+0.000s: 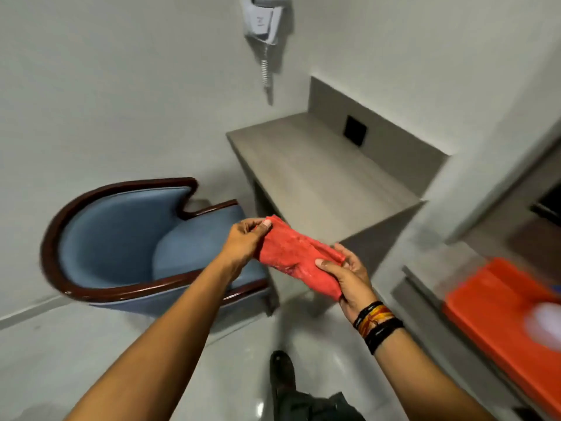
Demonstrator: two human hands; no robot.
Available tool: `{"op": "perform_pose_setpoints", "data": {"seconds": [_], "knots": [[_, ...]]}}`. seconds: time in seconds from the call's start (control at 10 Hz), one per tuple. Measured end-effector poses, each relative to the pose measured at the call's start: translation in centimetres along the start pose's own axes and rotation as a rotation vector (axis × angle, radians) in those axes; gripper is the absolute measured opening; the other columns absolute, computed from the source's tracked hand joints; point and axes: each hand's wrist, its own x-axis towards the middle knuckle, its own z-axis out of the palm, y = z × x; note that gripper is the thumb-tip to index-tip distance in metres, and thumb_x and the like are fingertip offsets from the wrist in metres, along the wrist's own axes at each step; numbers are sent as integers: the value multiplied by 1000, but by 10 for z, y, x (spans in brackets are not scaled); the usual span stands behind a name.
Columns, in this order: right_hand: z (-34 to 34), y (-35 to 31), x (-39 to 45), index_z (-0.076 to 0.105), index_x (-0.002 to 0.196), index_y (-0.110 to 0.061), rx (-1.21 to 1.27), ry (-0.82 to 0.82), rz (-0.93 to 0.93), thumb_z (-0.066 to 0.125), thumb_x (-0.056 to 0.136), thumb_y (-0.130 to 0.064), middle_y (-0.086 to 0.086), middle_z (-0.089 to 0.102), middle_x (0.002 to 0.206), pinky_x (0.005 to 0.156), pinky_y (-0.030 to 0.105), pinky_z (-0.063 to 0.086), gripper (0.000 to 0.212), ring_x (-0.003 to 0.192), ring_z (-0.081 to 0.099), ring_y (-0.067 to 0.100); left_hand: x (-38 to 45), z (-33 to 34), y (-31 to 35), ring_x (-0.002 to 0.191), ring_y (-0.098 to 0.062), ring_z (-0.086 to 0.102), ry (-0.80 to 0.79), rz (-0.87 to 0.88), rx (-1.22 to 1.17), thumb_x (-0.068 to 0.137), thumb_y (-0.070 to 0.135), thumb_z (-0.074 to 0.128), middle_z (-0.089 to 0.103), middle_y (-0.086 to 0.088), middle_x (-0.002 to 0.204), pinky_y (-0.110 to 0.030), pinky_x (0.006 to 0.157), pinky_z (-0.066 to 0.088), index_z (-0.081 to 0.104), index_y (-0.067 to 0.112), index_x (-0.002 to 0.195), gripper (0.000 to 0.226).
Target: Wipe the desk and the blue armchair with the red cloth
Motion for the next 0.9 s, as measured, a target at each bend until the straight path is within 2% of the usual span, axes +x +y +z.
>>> {"op": "perform_pose_setpoints", "data": {"seconds": [0.1, 0.2, 0.3, 0.4, 0.5, 0.6, 0.7, 0.8, 0.9], "knots": [[-82, -31, -20, 65, 124, -7, -82, 116, -31, 82, 75, 5, 17, 75, 119, 76, 31, 63, 53, 96, 76, 26, -19, 79, -4, 95, -29, 67, -176, -108, -62, 103, 14, 64, 71, -26, 110, -44, 95, 58, 71, -8, 122, 31], [-149, -50, -29, 68, 118, 0, -90, 216, -25, 80, 77, 5, 24, 75, 116, 89, 42, 61, 43, 97, 74, 33, -30, 150, -14, 101, -32, 65, -313, -150, -26, 98, 2, 62, 71, -27, 111, -48, 102, 55, 67, -10, 127, 32], [-218, -65, -36, 69, 116, -5, -101, 285, -10, 77, 79, 6, 21, 75, 115, 90, 44, 60, 40, 95, 72, 30, -34, 227, -23, 97, -27, 62, -317, -112, 26, 97, -9, 55, 69, -18, 106, -41, 92, 54, 67, -7, 128, 33], [-290, -81, -39, 63, 124, -6, -166, 389, -60, 73, 81, 11, 16, 71, 113, 77, 30, 61, 48, 91, 69, 24, -29, 308, -32, 94, -24, 65, -344, -57, 100, 97, -3, 62, 73, -17, 102, -38, 91, 55, 72, -5, 118, 23], [-366, -97, -43, 61, 126, 2, -302, 537, -84, 73, 79, 16, 23, 70, 112, 89, 40, 58, 51, 102, 69, 35, -31, 387, -46, 83, -11, 69, -428, -3, 238, 92, 1, 71, 78, -14, 96, -33, 88, 58, 75, -3, 109, 18], [-425, -101, -45, 59, 126, 7, -520, 590, -33, 76, 79, 13, 26, 69, 117, 101, 50, 54, 50, 114, 66, 41, -40, 450, -64, 92, -20, 74, -487, 66, 478, 88, 13, 77, 80, -8, 100, -33, 90, 59, 77, 10, 109, 21], [-452, -94, -52, 53, 136, -1, -833, 469, 99, 79, 83, -5, 21, 63, 132, 111, 45, 45, 59, 126, 60, 38, -51, 484, -78, 118, -28, 71, -545, 190, 758, 91, 22, 71, 77, -6, 124, -38, 103, 56, 73, 21, 127, 36], [-451, -84, -58, 50, 147, -9, -1157, 321, 5, 74, 86, -14, 14, 54, 148, 117, 40, 39, 66, 140, 51, 32, -59, 490, -85, 127, -30, 66, -495, 397, 902, 98, 30, 54, 66, -3, 142, -40, 105, 55, 61, 25, 143, 46], [-421, -84, -49, 53, 147, -10, -1395, 226, -285, 63, 94, -22, 15, 50, 156, 122, 44, 38, 56, 145, 48, 33, -55, 465, -84, 147, -30, 50, -405, 653, 1106, 104, 38, 44, 47, -6, 163, -41, 121, 42, 45, 23, 156, 54]]}}
